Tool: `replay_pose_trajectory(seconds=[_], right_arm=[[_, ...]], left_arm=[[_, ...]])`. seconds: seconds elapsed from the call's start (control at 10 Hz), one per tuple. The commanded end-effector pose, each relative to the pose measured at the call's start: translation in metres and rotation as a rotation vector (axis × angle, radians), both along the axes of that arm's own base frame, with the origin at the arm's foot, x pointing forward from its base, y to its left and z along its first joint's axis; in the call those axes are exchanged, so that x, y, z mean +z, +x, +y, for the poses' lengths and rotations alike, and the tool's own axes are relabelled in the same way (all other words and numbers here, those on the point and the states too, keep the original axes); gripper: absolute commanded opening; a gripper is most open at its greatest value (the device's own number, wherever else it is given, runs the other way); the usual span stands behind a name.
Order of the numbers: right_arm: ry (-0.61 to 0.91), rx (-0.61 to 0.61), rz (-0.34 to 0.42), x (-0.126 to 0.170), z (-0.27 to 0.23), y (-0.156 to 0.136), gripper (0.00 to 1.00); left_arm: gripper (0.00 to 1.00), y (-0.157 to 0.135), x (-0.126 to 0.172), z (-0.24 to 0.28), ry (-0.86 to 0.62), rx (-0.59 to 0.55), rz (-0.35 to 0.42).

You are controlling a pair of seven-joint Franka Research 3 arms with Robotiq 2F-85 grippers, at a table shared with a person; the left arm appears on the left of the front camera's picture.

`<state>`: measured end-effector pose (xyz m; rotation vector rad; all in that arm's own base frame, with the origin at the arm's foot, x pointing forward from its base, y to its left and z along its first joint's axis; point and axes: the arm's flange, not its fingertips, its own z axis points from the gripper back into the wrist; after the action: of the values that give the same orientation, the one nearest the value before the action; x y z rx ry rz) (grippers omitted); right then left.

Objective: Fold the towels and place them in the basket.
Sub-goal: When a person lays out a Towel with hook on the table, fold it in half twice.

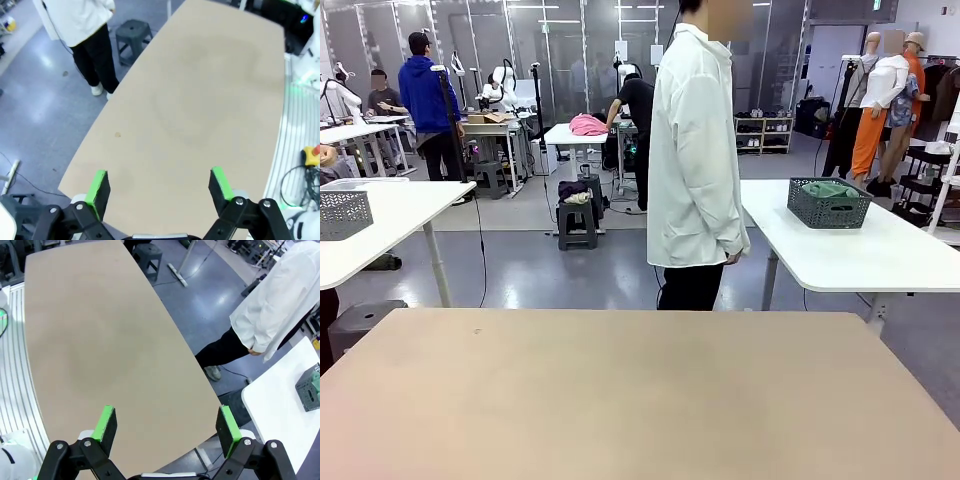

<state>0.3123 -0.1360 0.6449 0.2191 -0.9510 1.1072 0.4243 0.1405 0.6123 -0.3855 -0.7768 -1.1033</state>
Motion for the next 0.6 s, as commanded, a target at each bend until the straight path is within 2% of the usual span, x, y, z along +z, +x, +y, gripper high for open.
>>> replay_pose_trajectory(seconds=[0.0,0.2,0.5], right_arm=[[0.007,0.077,-0.006,0.004,-0.012,0.0,1.0],[0.039,0.136,-0.003,0.008,-0.02,-0.003,1.0],[0.047,0.152,0.019,0.008,-0.022,-0.004,1.0]], left_arm=[[1.0,0.0,0.007,0.004,-0.023,-0.028,-0.006],[1.0,-0.003,0.01,0.002,-0.063,-0.042,-0.033],[1.0,-0.01,0.022,-0.004,-0.104,-0.056,-0.075]])
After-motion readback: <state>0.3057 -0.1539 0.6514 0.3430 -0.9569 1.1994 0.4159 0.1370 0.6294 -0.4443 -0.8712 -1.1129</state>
